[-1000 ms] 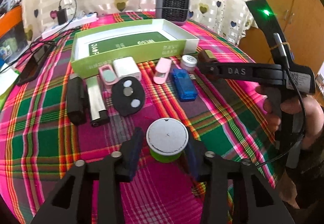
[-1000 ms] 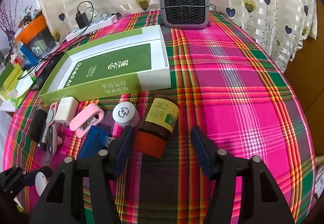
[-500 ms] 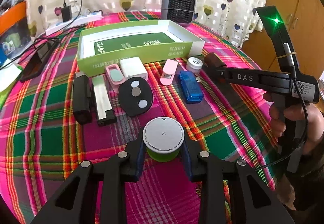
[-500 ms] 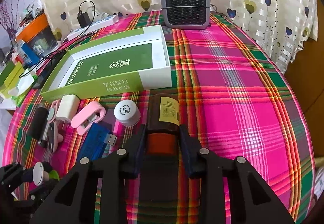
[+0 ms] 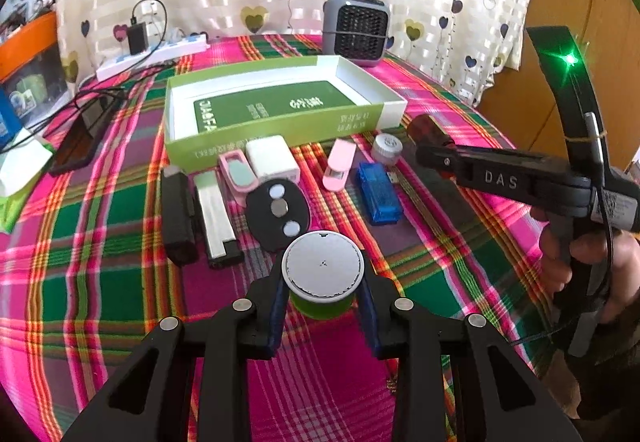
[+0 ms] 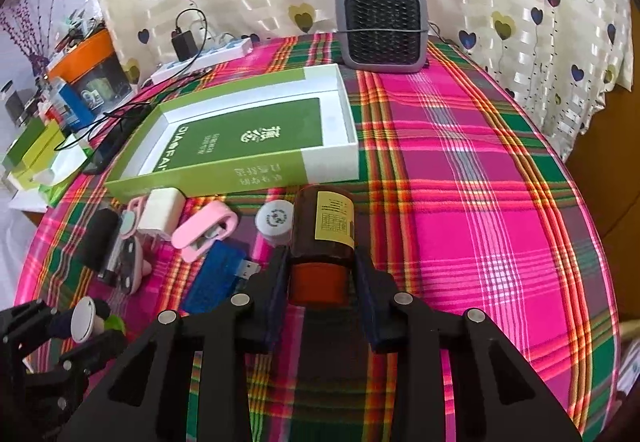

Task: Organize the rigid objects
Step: 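Grasp the white-topped green holder with left tool while right tool grasps the brown jar, then carry the green holder and brown jar over the green box with both tools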

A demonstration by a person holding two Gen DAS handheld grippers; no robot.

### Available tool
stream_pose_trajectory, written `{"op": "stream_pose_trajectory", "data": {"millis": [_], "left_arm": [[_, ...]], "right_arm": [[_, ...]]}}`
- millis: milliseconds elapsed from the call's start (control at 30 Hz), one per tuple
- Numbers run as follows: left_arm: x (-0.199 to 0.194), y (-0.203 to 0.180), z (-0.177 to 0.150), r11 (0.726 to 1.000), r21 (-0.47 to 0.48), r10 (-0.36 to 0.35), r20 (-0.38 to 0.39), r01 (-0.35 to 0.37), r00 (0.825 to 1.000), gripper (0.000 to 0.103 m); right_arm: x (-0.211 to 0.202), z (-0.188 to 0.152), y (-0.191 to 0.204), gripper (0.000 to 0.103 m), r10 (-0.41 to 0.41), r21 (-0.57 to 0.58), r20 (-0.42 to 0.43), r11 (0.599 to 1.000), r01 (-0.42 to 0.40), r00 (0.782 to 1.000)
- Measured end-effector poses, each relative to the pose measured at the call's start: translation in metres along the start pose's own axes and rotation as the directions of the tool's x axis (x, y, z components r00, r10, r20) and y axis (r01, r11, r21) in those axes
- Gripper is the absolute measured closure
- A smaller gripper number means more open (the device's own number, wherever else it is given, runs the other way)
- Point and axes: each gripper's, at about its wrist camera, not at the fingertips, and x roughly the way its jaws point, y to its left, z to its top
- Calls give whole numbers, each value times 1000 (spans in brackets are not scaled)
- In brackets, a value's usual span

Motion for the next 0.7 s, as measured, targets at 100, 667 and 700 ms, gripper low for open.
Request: {"op": "stream_pose_trajectory", "data": {"millis": [100, 667, 700], "left_arm": [[-3, 2, 7, 1000, -1, 2, 10, -2, 1000, 73], [1, 23, 59, 1000, -5, 0, 34, 0, 999, 73], [3, 25, 61, 1000, -9, 0, 33, 0, 999, 73]], "right_arm": [[-4, 3, 3, 70, 6, -11, 11, 1000, -5, 1000], [-11, 38, 12, 70, 26, -46, 50, 999, -24, 998], [-10, 40, 13, 70, 26, -47, 49, 999, -24, 998]]}}
